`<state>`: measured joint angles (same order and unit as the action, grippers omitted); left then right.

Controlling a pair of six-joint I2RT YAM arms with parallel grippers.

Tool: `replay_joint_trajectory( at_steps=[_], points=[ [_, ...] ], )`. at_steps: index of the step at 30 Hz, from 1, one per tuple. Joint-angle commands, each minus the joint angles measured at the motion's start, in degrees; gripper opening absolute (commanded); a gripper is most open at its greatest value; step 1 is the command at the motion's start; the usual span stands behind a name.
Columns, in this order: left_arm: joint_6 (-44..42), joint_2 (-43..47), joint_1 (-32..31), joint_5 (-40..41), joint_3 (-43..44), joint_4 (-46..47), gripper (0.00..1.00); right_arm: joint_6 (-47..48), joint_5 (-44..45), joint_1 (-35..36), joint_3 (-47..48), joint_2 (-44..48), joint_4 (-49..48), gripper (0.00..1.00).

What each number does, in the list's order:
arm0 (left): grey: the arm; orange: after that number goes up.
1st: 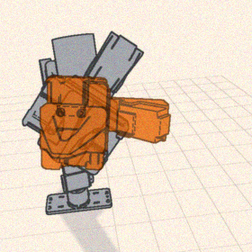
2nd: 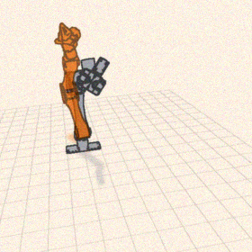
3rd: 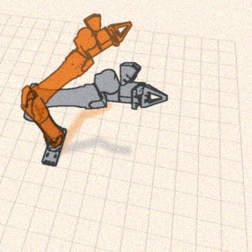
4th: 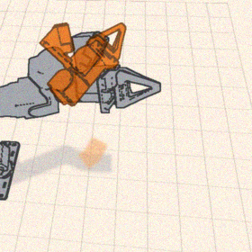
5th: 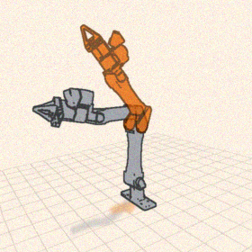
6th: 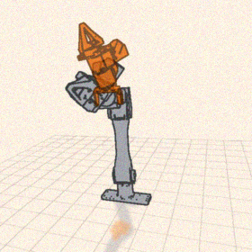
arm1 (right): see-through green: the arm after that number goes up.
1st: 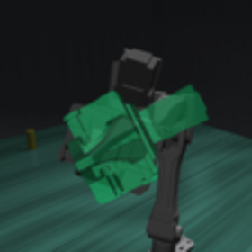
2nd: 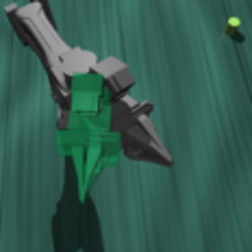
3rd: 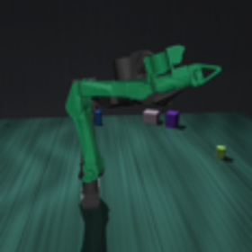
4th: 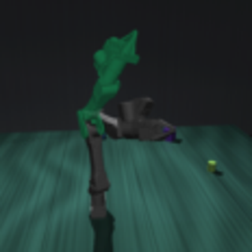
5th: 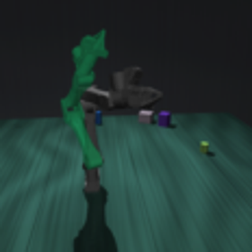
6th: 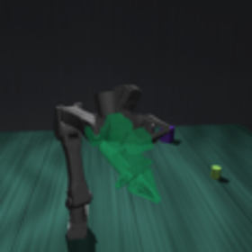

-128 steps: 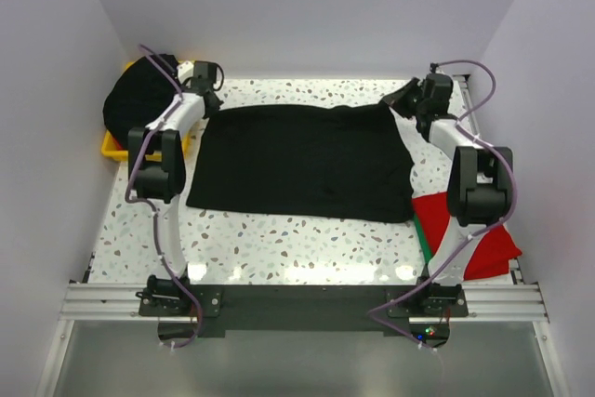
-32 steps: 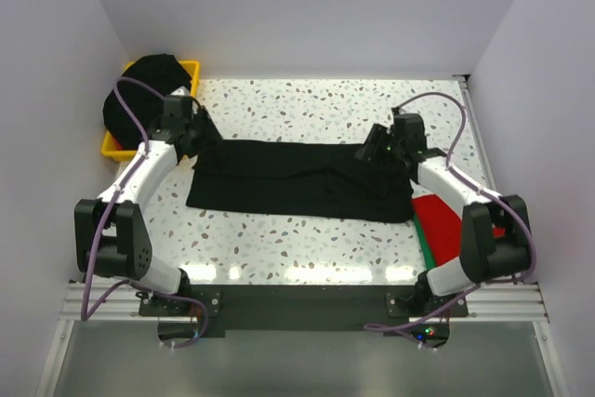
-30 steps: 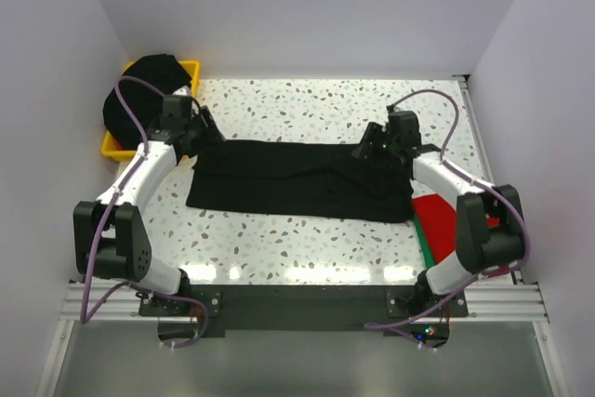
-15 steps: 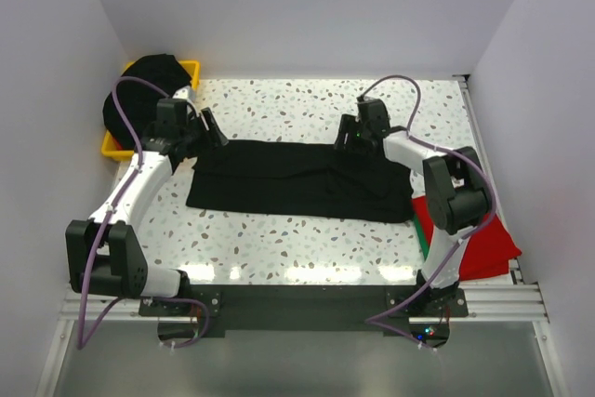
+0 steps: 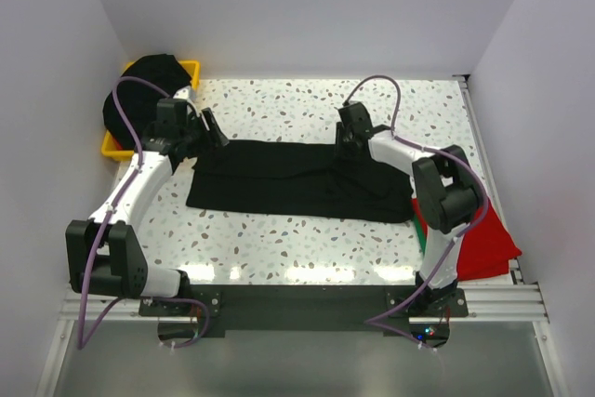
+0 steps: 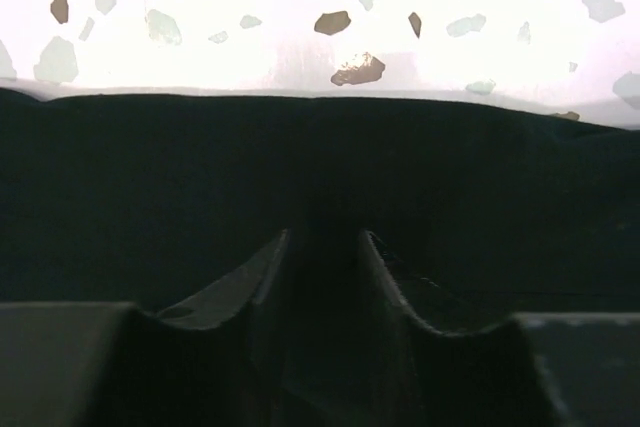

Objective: Fold and stack the t-shirts
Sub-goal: Fold the tshirt

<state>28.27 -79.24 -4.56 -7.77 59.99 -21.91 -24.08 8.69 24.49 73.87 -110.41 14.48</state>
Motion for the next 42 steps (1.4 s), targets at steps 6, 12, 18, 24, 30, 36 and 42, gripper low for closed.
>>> replay_joint_trajectory(
  at_steps=[6, 12, 18, 24, 30, 36, 42],
  points=[
    [-1.0, 0.0, 0.3, -1.5, -0.3, 1.7, 0.65, 1.4, 4.4, 1.7, 2.8, 1.9, 3.5, 0.19],
    [-0.9, -0.2, 0.4, -1.7, -0.3, 1.8, 0.65, -0.3, 1.8, 3.0, 1.7, 4.1, 3.7, 0.07],
    [-0.9, -0.3, 0.4, -2.1, -0.4, 1.7, 0.65, -1.8, 1.2, 5.1, -0.4, 7.5, 4.2, 0.06],
    [-0.9, -0.3, 0.4, -2.3, -0.5, 1.7, 0.65, -3.8, 2.2, 7.5, -2.2, 9.7, 5.0, 0.05],
    [-0.8, -0.7, 0.4, -2.9, -0.6, 1.9, 0.65, -6.2, 2.7, 9.5, -6.2, 11.5, 3.7, 0.06],
    [-0.7, -1.0, 0.4, -3.3, -0.7, 2.0, 0.65, -7.8, 2.7, 11.4, -10.2, 12.8, 1.1, 0.26],
    [-0.7, -1.0, 0.4, -3.3, -0.8, 2.0, 0.65, -7.7, 3.3, 11.5, -12.5, 17.9, -0.1, 0.55]
  ],
)
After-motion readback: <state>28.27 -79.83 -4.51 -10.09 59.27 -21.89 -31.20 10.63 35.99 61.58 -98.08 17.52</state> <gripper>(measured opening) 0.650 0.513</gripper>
